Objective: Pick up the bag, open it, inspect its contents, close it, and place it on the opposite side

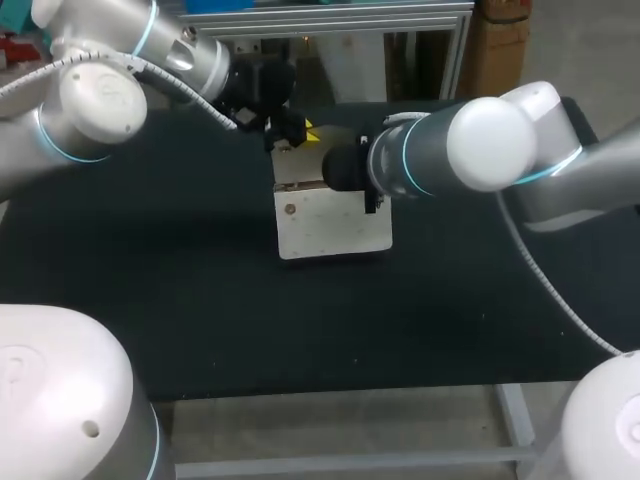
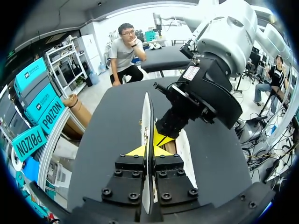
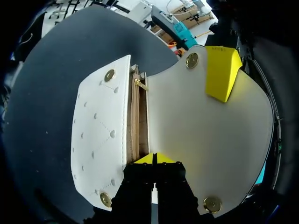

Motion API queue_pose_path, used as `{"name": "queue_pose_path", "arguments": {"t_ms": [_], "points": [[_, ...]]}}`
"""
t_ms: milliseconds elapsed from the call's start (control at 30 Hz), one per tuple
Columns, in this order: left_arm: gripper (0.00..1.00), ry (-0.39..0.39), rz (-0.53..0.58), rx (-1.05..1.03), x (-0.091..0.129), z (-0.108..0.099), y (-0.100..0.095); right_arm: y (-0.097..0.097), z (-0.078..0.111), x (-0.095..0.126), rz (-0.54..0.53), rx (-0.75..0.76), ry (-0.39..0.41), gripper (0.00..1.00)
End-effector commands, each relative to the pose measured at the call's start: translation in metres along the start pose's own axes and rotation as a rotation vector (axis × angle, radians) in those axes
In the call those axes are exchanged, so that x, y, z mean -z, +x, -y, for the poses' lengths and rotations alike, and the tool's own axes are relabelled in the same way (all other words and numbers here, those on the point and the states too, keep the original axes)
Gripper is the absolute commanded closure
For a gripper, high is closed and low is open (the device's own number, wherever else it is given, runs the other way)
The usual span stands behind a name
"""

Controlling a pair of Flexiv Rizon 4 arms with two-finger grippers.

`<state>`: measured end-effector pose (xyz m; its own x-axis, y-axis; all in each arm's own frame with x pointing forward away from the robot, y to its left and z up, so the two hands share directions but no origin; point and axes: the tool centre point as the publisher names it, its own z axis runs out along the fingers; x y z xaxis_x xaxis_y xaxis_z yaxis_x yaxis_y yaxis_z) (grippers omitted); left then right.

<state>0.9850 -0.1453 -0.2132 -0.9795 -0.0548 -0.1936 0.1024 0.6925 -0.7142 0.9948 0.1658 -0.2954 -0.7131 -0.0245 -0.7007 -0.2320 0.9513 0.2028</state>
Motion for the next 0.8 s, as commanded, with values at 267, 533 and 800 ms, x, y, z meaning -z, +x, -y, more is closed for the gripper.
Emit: {"name": "queue_pose_path", "arguments": {"t_ms": [267,533,800], "points": [[1.0,0.017,0.013,0.014,-0.001,-0.003,-0.001,0.023,0.006,-0.01,-0.053,-0.001,0.036,1.0],[1.0,0.02,0.03,0.027,-0.003,-0.004,0.0,0.037,0.003,-0.007,-0.073,0.006,0.053,1.0],[1.0,0.028,0.04,0.037,-0.002,-0.007,0.001,0.052,-0.001,-0.005,-0.09,0.017,0.068,1.0]]}}
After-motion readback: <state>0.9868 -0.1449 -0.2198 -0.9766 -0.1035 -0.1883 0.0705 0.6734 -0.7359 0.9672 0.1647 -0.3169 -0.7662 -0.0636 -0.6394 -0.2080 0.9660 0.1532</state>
